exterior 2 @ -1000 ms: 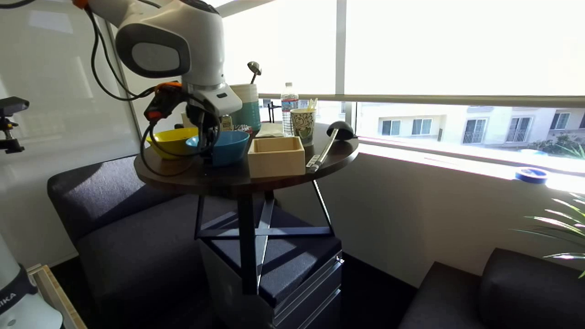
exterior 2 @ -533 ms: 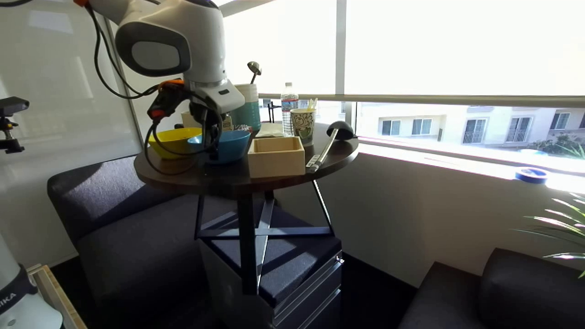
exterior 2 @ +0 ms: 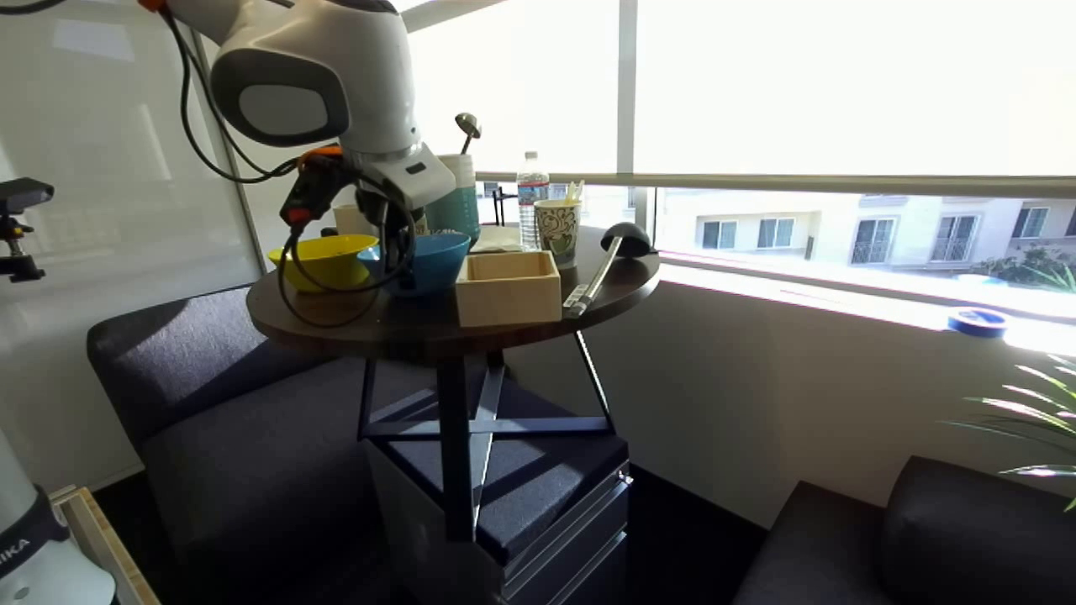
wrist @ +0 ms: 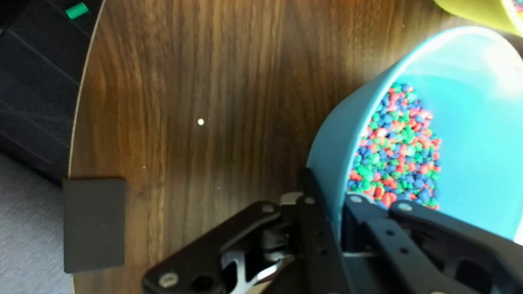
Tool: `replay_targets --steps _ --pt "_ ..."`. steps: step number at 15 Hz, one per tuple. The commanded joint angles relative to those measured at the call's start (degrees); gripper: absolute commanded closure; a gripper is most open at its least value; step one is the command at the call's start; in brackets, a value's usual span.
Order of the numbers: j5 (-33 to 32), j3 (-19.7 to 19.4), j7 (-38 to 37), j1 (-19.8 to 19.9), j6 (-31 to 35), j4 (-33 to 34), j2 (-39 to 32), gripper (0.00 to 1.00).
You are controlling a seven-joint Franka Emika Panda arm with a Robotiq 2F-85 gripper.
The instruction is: Pick up the blue bowl and place it into the yellow bowl
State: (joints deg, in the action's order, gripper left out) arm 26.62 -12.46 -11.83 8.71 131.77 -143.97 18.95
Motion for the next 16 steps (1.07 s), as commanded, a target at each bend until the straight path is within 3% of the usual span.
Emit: replay_targets --steps 1,10,16 --pt "3.72 -0.51 3.88 -0.42 2.82 -0.83 1.77 0.98" --pt "3.25 0.4 6.39 -0.79 2.22 -1.89 8.65 0.98" --pt "2.15 2.54 5.03 -2.91 -6.47 0.99 11.09 0.98"
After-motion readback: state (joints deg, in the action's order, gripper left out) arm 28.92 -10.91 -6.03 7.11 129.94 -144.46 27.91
